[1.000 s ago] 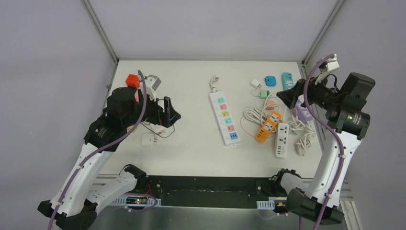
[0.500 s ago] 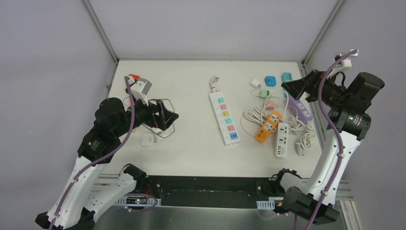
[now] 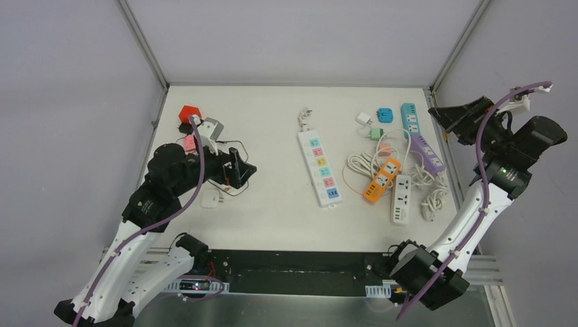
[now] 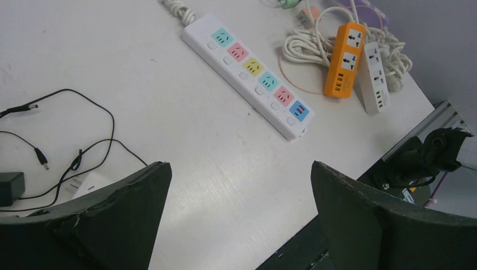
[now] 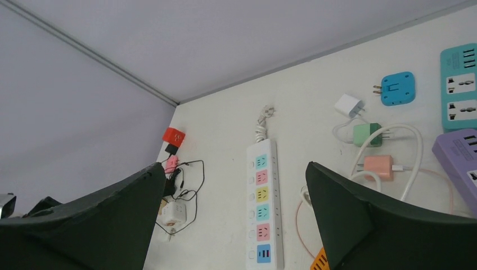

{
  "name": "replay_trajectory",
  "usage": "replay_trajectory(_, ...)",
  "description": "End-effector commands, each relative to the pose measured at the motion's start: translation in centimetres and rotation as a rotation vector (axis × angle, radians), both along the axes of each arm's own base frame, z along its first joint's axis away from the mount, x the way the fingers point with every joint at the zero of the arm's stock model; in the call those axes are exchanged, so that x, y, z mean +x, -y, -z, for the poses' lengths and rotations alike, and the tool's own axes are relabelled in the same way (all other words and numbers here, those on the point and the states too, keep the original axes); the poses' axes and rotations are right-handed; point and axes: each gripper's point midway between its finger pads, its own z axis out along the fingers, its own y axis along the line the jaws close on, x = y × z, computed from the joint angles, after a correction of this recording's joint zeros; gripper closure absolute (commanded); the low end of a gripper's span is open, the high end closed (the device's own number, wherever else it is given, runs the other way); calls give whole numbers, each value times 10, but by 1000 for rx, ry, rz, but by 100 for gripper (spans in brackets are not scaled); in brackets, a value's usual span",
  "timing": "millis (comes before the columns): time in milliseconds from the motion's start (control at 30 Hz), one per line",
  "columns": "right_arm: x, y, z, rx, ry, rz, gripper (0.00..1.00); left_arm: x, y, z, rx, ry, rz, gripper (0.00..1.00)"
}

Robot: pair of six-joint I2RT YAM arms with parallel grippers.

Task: Pull the plug off the socket
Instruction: Reset both arms

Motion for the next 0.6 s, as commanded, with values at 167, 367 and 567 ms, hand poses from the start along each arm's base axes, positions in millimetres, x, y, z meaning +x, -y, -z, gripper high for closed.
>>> replay_trajectory(167, 0, 20, -12, -16, 53, 66, 0, 8, -4, 1, 35, 64, -11, 1)
replay_trajectory(367, 3, 23, -7, -20, 41, 72, 0, 11, -6, 6, 42, 53, -27, 1)
replay_trajectory(567, 4, 23, -3, -17, 36, 67, 0, 16, -10, 12, 50, 39, -50, 1)
